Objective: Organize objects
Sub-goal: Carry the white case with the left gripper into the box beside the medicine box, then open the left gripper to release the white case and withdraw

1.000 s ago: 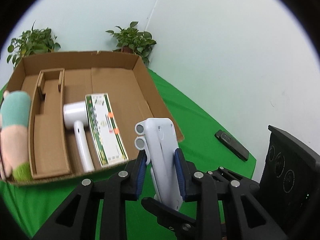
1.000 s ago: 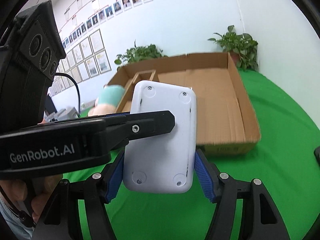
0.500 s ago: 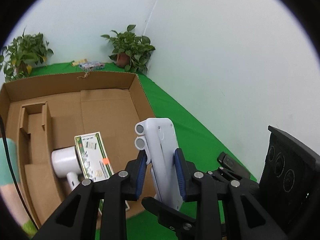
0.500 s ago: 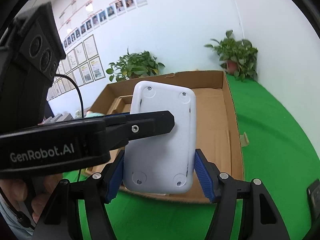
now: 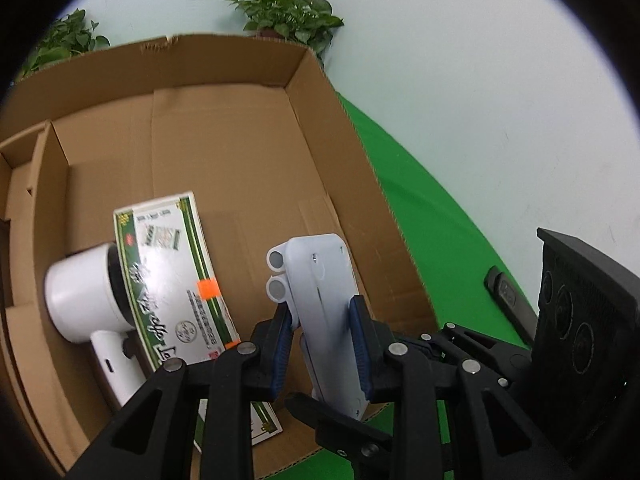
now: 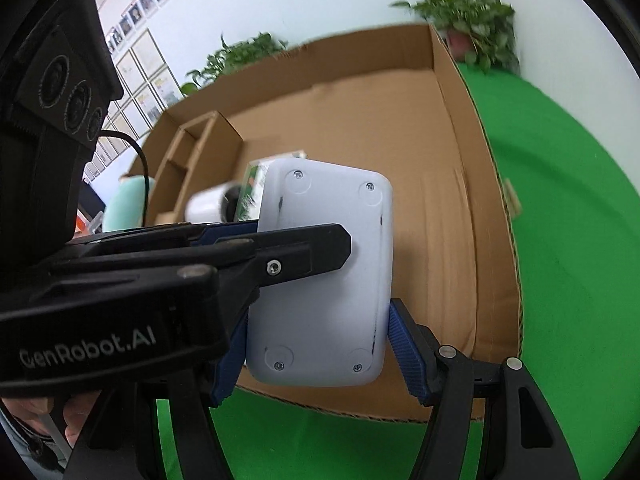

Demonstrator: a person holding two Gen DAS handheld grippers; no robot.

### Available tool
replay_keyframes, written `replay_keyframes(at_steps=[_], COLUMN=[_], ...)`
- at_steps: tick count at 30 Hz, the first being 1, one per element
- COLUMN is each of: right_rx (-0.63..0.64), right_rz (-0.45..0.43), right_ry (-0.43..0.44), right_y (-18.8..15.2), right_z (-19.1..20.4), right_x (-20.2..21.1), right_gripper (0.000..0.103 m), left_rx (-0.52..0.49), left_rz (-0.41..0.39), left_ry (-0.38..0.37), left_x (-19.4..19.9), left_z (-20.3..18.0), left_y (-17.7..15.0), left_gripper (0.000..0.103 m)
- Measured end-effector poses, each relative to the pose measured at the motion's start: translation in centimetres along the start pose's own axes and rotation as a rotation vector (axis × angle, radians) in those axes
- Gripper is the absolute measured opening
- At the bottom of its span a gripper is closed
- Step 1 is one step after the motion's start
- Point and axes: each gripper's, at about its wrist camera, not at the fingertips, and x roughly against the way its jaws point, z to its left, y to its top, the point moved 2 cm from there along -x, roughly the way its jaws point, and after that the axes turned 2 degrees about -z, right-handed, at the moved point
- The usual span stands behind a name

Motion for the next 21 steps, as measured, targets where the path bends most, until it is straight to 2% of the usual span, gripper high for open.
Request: replay_keyframes(at_steps=[6,9,11,14,21], right_rx=[-0.018,-0.030,-0.031,-0.036,-0.024], right_rz=[0.053,0.073,0.084,0.092,0.077], right_ry=[-0.016,0.004,0.007,0.006,0.003], right_y=[-0.9,-0.6,-0.5,-0.6,-0.8], right_z=[-1.1,-1.3,-1.3,-1.4,-1.1], right_x=[-1.7,-2.8,-3.3,-3.5,-3.2], right_gripper=[0.063,0.062,0.051,0.051,0.051], left_rx=[0.034,0.061,0.074,0.103,0.078], left_rz=[0.025,0.036,0.053,0.054,0.054], left_ry=[0.008,0.049,0.070,0.048,0.061], left_x=[-1.5,-1.8,-2.2,-2.6,-2.8], left_z=[0.3,1.1,1.7,2.3,1.7], left_y=[-1.0,-1.2,-1.5,-2.0,-2.9], left_gripper=[0.027,0.027,0.024,0.023,0.021])
